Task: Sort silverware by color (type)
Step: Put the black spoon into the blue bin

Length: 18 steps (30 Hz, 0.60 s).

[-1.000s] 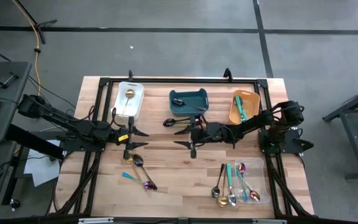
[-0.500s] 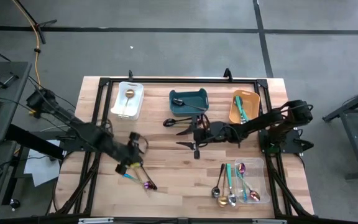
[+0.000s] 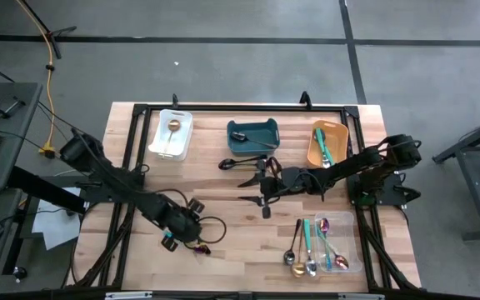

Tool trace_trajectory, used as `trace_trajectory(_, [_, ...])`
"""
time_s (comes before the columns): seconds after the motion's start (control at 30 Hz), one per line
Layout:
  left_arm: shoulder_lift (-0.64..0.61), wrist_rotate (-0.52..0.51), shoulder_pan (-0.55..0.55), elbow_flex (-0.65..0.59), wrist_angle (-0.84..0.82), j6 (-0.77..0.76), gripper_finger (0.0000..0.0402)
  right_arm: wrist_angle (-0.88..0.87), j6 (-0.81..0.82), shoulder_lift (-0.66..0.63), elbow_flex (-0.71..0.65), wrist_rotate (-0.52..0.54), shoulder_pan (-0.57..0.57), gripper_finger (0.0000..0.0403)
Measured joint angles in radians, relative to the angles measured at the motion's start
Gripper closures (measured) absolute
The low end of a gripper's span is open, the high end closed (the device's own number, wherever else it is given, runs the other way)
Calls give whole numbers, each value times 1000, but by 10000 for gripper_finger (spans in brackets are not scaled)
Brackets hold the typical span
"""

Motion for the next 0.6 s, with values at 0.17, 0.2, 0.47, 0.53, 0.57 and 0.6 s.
trace_trajectory(0.17, [66, 9, 22, 0, -26, 4, 250, 0, 0, 0, 0, 0, 0, 244])
trace_trajectory(0.2, [77, 14, 27, 0, -22, 9, 250, -1, 0, 0, 0, 0, 0, 244])
trace_trajectory(0.47, [113, 59, 67, 5, -17, 33, 261, -3, 0, 0, 0, 0, 0, 244])
trace_trajectory(0.53, [114, 84, 79, 5, -20, 29, 278, -3, 0, 0, 0, 0, 0, 244])
trace_trajectory(0.57, [114, 92, 85, 5, -20, 29, 290, -3, 0, 0, 0, 0, 0, 244])
trace_trajectory(0.6, [114, 94, 89, 5, -19, 28, 304, -3, 0, 0, 0, 0, 0, 244])
